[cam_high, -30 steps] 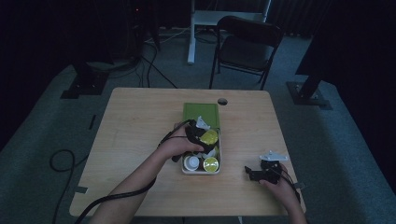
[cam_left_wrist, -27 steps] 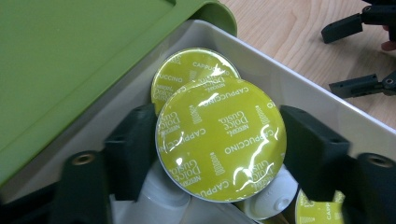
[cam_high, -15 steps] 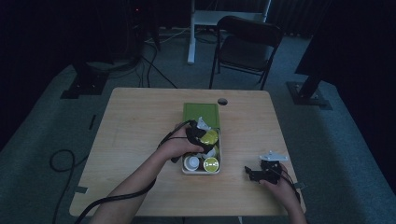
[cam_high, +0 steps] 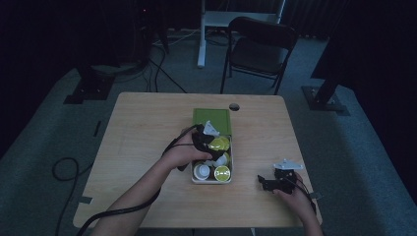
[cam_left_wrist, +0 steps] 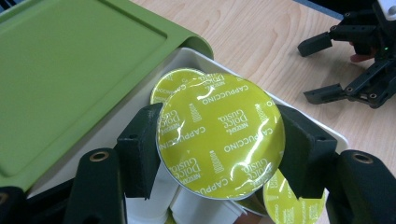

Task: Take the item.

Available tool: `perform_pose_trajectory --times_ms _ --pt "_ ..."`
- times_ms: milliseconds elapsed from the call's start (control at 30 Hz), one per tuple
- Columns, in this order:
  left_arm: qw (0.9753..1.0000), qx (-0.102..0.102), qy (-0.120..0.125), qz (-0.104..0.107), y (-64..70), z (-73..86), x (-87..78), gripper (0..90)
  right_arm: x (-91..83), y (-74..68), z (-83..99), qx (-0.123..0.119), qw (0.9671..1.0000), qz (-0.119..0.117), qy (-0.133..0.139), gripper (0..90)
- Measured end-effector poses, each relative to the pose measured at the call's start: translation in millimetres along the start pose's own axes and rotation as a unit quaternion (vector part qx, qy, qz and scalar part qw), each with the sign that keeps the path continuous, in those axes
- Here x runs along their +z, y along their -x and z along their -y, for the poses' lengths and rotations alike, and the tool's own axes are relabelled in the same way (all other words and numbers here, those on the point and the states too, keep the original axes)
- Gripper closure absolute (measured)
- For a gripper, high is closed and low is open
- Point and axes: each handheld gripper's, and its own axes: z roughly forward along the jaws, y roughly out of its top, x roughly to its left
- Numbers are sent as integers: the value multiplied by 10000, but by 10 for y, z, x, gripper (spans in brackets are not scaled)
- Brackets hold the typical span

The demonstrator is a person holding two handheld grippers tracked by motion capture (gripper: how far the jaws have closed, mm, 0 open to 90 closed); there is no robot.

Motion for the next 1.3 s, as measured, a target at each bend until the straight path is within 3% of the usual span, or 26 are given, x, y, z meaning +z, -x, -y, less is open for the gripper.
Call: perform_pose_trajectory --times_ms 533,1300 --pt "9997 -131 134 -171 -92 29 -220 377 0 0 0 1 10000 0 0 126" --pt "9977 -387 18 -552 -373 346 -510 378 0 0 0 -1 10000 2 0 126"
